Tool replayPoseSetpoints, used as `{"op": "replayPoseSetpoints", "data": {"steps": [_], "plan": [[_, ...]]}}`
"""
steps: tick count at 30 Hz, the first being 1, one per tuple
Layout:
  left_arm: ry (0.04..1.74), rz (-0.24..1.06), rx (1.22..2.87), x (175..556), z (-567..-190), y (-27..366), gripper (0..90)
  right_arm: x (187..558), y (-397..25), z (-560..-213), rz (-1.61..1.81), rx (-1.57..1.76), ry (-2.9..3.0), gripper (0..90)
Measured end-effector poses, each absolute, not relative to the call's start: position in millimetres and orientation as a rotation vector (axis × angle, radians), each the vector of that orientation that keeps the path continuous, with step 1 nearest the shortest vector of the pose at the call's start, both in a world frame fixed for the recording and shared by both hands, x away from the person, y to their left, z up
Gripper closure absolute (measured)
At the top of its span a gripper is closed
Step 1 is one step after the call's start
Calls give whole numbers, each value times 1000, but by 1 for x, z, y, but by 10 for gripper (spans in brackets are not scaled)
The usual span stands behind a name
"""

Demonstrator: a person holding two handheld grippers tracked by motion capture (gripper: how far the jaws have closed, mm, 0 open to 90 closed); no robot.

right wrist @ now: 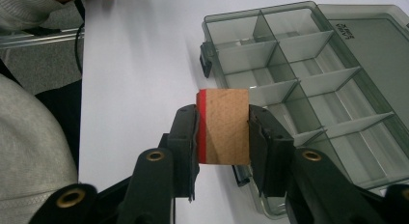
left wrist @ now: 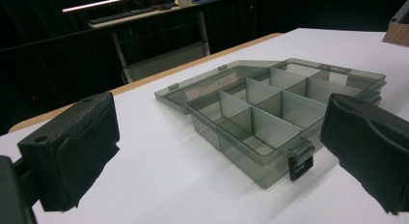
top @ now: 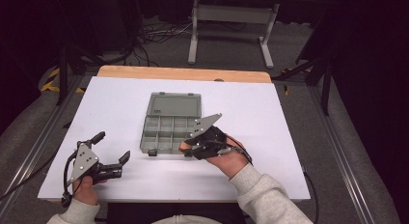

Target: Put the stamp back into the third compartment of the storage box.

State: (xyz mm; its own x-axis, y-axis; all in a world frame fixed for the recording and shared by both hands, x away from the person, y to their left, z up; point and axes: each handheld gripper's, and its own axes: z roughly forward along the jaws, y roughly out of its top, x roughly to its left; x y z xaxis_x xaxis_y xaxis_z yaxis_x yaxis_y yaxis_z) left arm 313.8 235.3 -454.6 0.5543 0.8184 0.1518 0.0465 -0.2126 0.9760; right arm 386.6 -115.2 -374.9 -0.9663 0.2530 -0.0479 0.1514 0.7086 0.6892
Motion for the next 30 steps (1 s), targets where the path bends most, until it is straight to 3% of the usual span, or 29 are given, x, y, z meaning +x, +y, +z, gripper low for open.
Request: {"op": "replayPoseSetpoints", "data": {"steps": [30], "plan": [[739, 837, 1646, 314, -455, 236, 12, 424, -97, -359, 1045, 411, 2746, 659]]}}
